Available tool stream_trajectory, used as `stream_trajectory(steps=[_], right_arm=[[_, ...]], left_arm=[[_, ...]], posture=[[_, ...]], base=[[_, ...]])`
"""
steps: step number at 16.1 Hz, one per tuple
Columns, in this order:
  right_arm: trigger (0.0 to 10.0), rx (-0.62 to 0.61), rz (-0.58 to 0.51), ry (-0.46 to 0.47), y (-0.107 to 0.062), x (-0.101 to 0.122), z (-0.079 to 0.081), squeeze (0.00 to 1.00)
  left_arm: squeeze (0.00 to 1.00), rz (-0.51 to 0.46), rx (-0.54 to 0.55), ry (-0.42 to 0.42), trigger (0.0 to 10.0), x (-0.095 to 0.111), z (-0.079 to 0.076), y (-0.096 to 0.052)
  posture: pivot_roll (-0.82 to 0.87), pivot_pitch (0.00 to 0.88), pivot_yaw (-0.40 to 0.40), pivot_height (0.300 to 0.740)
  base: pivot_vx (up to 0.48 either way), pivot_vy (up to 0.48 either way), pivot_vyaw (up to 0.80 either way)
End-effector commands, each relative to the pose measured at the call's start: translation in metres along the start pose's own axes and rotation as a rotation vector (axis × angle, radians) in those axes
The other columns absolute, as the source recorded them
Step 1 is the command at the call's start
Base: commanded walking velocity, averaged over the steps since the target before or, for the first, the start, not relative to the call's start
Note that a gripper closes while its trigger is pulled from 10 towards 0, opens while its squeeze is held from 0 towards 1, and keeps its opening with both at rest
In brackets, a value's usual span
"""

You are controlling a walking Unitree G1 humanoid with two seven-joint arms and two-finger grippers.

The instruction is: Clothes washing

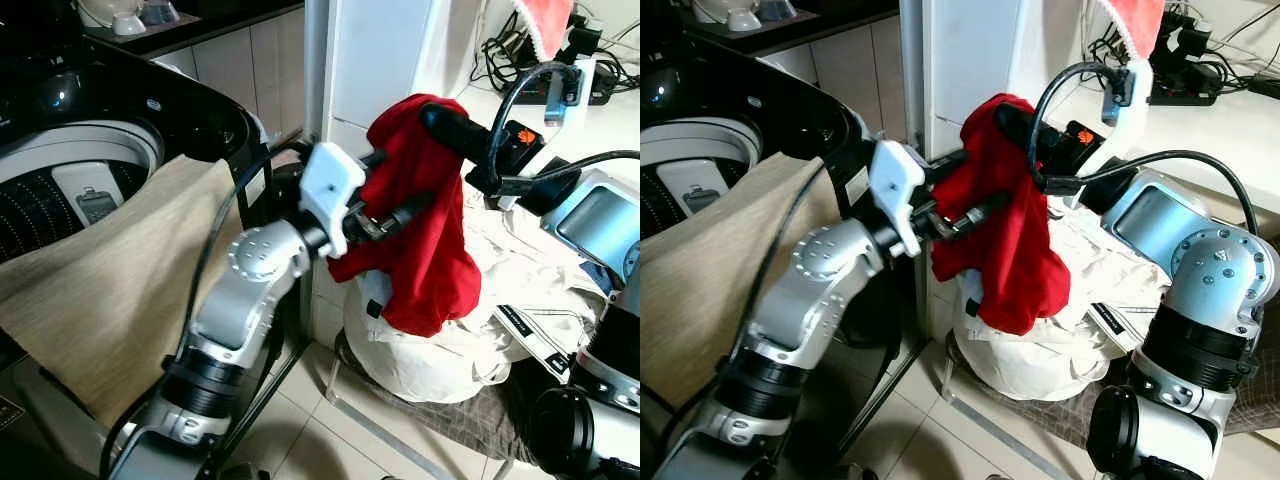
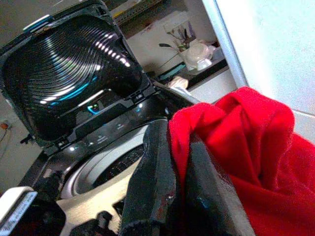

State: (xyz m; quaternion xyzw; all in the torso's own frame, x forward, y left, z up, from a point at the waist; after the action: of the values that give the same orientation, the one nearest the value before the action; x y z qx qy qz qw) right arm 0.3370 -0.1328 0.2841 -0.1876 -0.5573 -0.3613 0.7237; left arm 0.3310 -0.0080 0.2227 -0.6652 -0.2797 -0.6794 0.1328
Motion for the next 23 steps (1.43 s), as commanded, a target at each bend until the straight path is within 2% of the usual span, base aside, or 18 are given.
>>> stream_trajectory(steps=[1,5,7,8,9,10,18,23], right_arm=[[0.0,0.027,-0.031,-0.017,0.000,0.011,0.009,0.00],[0.0,0.053,-0.024,-0.002,0.001,0.009,0.018,0.00],[0.0,0.054,-0.020,0.002,0.001,0.007,0.019,0.00],[0.0,0.055,-0.018,0.003,0.001,0.007,0.020,0.00],[0.0,0.055,-0.016,0.006,0.001,0.006,0.020,0.00],[0.0,0.054,-0.015,0.008,0.001,0.005,0.020,0.00],[0.0,0.047,-0.009,0.015,0.001,0.004,0.021,0.00],[0.0,0.037,-0.008,0.025,0.000,0.003,0.019,0.00]], left_arm=[[0.00,-0.010,-0.023,0.012,10.0,0.003,-0.006,0.007],[0.00,-0.019,0.044,0.018,10.0,-0.004,-0.006,0.018],[0.00,0.000,0.058,0.034,10.0,-0.008,-0.004,0.017],[0.00,0.002,0.060,0.025,4.9,-0.009,-0.004,0.017],[0.00,0.004,0.087,0.015,0.9,-0.010,0.001,0.015],[0.00,0.006,0.114,0.018,0.0,-0.011,0.006,0.014],[0.00,0.001,0.275,0.023,0.0,-0.010,0.035,0.005],[0.00,-0.024,0.311,0.003,0.0,-0.007,0.043,0.000]], posture=[[-0.14,0.000,-0.017,0.740],[-0.14,0.000,-0.017,0.740],[-0.14,0.000,-0.014,0.740],[-0.14,0.000,-0.014,0.740],[-0.14,0.000,-0.014,0.740],[-0.14,0.000,-0.015,0.740],[-0.14,0.000,-0.015,0.740],[-0.14,0.000,-0.021,0.740]], base=[[0.000,0.000,0.00],[0.000,0.000,0.00],[0.000,0.000,0.00],[0.000,0.000,0.00],[0.000,0.000,0.00],[0.000,0.000,0.00],[0.000,0.000,0.00],[0.000,0.000,0.00]])
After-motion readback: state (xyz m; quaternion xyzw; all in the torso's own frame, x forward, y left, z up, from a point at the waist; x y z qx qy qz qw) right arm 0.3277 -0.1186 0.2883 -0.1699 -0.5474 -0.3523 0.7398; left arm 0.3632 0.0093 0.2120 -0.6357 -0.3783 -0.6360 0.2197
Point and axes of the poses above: a point about 5 cm out from each wrist's last joint towards the gripper, its own y axis pointing out of the wrist towards the gripper, its own x axis along the axis of the wrist's last joint, z = x × y, the point moved 5 cm from there along y, pointing out of the wrist towards the gripper, and after that the axes turned 12 degrees about -y, right-handed, at the moved point
